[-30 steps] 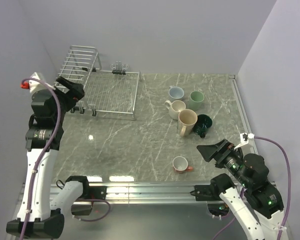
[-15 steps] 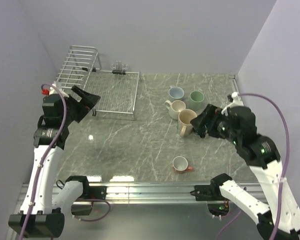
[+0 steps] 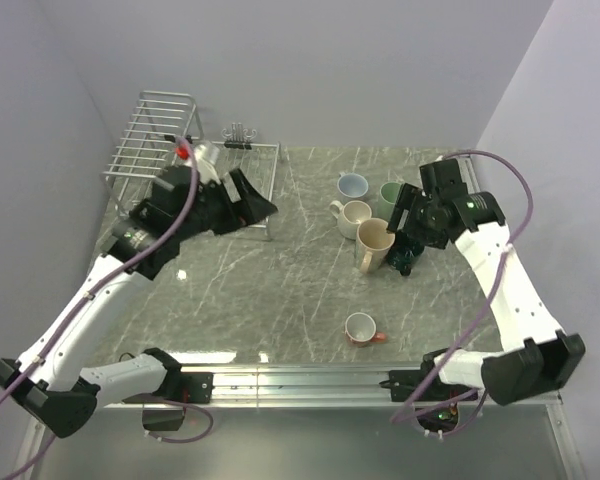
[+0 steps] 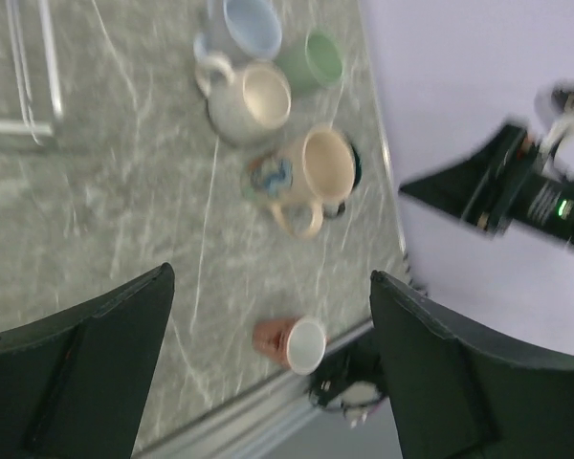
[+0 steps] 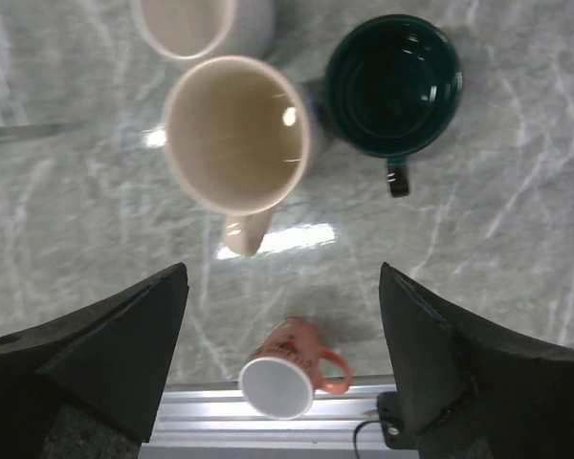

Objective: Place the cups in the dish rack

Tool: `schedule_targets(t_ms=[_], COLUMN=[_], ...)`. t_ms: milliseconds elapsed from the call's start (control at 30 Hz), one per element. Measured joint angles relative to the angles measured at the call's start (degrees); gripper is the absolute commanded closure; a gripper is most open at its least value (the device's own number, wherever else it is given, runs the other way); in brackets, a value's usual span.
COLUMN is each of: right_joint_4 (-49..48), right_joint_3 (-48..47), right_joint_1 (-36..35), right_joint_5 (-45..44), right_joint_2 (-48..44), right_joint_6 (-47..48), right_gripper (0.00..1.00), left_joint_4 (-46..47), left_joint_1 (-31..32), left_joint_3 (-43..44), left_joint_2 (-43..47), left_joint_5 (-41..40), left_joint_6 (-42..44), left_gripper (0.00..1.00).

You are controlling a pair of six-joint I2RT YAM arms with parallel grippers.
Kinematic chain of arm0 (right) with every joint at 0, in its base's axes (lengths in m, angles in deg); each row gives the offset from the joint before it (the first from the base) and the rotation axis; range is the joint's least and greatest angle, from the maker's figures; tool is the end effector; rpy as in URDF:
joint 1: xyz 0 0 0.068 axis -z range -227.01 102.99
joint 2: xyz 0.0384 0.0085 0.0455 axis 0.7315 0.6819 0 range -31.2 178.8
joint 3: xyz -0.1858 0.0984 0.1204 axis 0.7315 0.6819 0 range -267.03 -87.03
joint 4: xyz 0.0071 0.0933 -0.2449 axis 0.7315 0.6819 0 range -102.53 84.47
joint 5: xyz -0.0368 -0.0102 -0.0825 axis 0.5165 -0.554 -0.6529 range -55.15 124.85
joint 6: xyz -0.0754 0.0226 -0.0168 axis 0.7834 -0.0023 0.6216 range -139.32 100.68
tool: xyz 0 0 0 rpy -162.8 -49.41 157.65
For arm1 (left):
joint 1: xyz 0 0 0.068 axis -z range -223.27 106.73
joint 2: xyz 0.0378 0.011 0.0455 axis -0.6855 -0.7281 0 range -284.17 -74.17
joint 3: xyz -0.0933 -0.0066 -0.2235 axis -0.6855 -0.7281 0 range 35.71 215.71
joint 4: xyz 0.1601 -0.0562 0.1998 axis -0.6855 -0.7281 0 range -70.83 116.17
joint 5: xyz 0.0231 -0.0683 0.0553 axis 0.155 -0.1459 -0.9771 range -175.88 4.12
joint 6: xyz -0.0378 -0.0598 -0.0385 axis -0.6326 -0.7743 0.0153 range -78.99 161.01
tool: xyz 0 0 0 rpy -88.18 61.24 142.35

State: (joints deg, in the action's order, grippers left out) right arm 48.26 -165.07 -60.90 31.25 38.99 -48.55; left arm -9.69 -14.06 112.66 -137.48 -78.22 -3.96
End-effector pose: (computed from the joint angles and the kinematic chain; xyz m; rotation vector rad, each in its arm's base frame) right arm 0.2564 0.0589 0.3106 0.3608 2.4818 0.2356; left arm 0.2335 -0.1411 0.3833 -0.1929 2.0784 -0.9560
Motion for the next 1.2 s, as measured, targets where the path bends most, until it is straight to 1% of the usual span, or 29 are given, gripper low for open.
schedule_targets(t_ms=[167,233,300,333,500,667,700,767,800,900,967,1067,1100,1167,1200], right_joint_4=[-0.13,-1.09,-2.01,-2.49,-5.86,-8.22,-8.59,-9.68,-10.29,-12.0,-12.85,-14.21,-14.49,-14.75,-14.73], right_joint_3=[-1.53,-1.55,-1.55,-1.55,0.17,3.34,3.52,3.63,3.78,4.63,5.31,6.86,7.39,7.98,8.11], right_joint_1=[0.79,0.79,0.79,0.79,0.79,0.76,0.76,0.76,0.76,0.76,0.76,0.74,0.74,0.74,0.74], right_joint_5=[-0.52,-0.68,-0.96,-1.07,-1.51,-1.73,-1.77,-1.75,-1.75,-1.7,-1.7,-1.68,-1.62,-1.64,-1.64], right_joint_2=[5.29,6.73,8.48,9.57,14.97,17.42,17.79,18.36,18.43,18.47,18.53,18.58,18.62,18.82,18.97], right_joint_6=[0.92,0.83,0.59,0.5,-0.15,-1.4,-1.6,-1.99,-2.14,-2.78,-3.08,-3.61,-3.76,-3.98,-3.87], right_gripper=[0.28,0.32,0.34,0.37,0.37,0.41,0.45,0.48,0.52,0.56,0.57,0.62,0.71,0.8,0.95], left_joint_4=[-0.59,-1.14,-1.7,-1.95,-2.99,-4.09,-4.48,-4.85,-5.09,-5.92,-6.12,-6.6,-6.75,-7.04,-7.1], left_joint_1=[7.54,9.31,10.56,10.99,11.65,11.65,11.67,11.69,11.69,11.72,11.74,11.74,11.74,11.74,11.74], left_joint_3=[-6.16,-8.2,-9.73,-10.25,-10.6,-10.6,-10.62,-10.75,-10.88,-11.15,-11.15,-11.15,-11.15,-11.15,-11.15], left_joint_2=[0.81,1.64,2.69,3.3,5.46,6.43,6.43,6.45,6.47,6.47,6.47,6.34,6.23,5.95,5.79], left_joint_5=[-1.95,-2.54,-3.04,-3.19,-4.24,-4.92,-4.96,-4.96,-4.96,-4.96,-4.98,-5.05,-5.14,-5.38,-5.49], left_joint_6=[-2.38,-3.13,-4.11,-4.33,-4.44,-4.26,-4.26,-4.24,-4.22,-4.11,-3.96,-3.74,-3.69,-3.45,-3.26], left_gripper=[0.12,0.13,0.13,0.13,0.13,0.13,0.13,0.13,0.13,0.13,0.13,0.13,0.13,0.13,0.13])
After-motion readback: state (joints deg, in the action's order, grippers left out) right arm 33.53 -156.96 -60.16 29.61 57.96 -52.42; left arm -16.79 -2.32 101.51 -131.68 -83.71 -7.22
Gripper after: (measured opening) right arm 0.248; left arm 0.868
